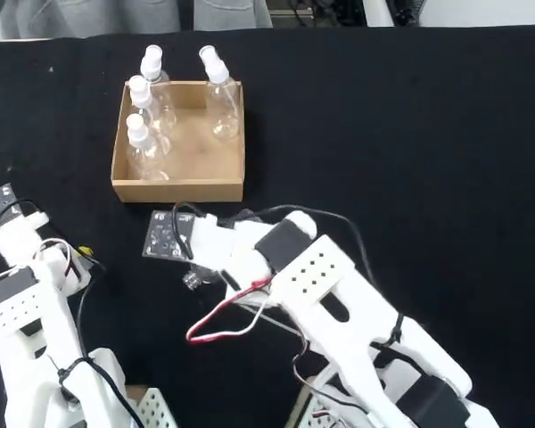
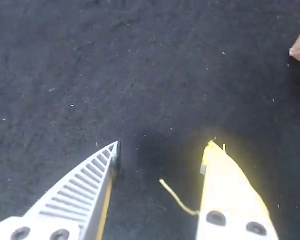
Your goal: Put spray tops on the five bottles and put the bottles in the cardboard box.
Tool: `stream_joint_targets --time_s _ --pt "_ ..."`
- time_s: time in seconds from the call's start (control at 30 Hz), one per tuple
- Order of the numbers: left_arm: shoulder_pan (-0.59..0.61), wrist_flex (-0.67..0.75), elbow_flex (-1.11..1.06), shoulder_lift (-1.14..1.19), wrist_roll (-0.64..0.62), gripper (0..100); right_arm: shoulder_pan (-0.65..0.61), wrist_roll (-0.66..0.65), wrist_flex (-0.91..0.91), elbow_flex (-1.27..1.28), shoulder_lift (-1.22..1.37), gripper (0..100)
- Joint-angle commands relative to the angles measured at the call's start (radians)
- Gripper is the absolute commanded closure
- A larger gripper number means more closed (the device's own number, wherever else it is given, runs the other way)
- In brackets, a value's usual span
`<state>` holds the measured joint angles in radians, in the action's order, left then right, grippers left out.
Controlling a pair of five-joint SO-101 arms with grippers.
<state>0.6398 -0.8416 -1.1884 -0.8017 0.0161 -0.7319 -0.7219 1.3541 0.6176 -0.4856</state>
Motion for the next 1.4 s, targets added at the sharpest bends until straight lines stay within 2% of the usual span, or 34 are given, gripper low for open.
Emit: stream_joint_targets --time_s 0.0,0.27,0.53,0.87,1.37 --pt "0.019 0.015 0.058 -0.028 -0.011 75 0.031 -0.118 0.009 -0.059 0.013 72.7" --pt "0.019 0.017 0.058 -0.028 -0.011 75 0.031 -0.232 0.002 -0.099 0.051 72.6" --pt "0.019 0.017 0.058 -0.028 -0.011 75 0.023 -0.259 0.009 -0.262 0.265 72.6" --pt "0.021 0.017 0.058 -0.028 -0.011 75 0.023 -0.358 0.000 -0.283 0.354 72.6" --pt "0.021 0.029 0.058 -0.025 -0.011 75 0.002 -0.364 -0.068 -0.277 0.456 72.6"
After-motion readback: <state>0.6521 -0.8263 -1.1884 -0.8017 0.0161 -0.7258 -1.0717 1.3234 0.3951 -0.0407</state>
